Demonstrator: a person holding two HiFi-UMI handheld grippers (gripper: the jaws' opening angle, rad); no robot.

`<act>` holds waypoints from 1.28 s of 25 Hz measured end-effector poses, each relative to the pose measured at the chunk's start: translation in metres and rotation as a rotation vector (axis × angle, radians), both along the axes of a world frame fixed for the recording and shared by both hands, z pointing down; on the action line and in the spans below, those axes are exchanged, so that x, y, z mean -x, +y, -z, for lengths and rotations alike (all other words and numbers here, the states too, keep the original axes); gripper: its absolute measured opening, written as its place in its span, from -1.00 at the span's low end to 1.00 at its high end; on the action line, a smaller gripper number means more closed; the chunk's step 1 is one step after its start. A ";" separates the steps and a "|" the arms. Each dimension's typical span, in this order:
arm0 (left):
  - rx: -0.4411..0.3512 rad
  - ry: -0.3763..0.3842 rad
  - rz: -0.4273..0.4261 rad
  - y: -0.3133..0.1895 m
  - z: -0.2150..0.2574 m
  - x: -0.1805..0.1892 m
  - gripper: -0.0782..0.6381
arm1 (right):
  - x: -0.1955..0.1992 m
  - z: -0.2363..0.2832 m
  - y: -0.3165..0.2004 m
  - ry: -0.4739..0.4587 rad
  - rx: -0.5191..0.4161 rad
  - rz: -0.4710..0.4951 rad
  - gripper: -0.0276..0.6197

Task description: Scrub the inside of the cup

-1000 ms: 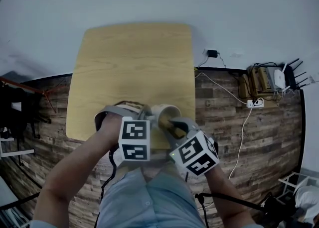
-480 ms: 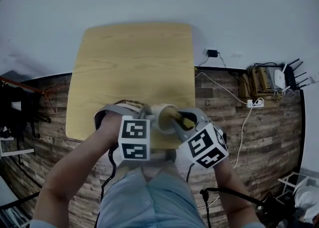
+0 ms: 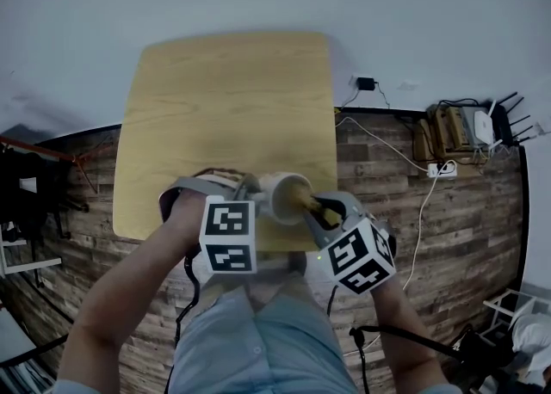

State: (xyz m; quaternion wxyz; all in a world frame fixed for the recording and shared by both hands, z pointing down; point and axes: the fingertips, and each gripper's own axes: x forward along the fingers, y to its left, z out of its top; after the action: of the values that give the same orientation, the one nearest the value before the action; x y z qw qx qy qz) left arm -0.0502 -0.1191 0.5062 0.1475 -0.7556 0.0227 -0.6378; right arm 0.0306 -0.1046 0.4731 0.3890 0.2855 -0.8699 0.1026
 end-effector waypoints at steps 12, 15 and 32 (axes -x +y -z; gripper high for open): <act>-0.012 0.020 0.013 0.003 -0.003 0.001 -0.60 | 0.029 0.002 0.023 -0.109 0.097 -0.076 -0.74; -0.016 0.023 0.007 0.003 -0.003 0.001 -0.60 | 0.039 0.004 0.018 -0.138 0.094 -0.085 -0.74; 0.022 0.130 0.058 -0.001 -0.016 0.017 -0.60 | 0.033 0.075 -0.029 -0.212 -0.026 -0.193 -0.74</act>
State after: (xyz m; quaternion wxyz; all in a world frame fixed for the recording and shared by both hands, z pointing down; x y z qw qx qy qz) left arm -0.0674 -0.1203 0.5221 0.1186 -0.7960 0.0470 -0.5917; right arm -0.0023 -0.1333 0.3984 0.2795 0.3605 -0.8758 0.1580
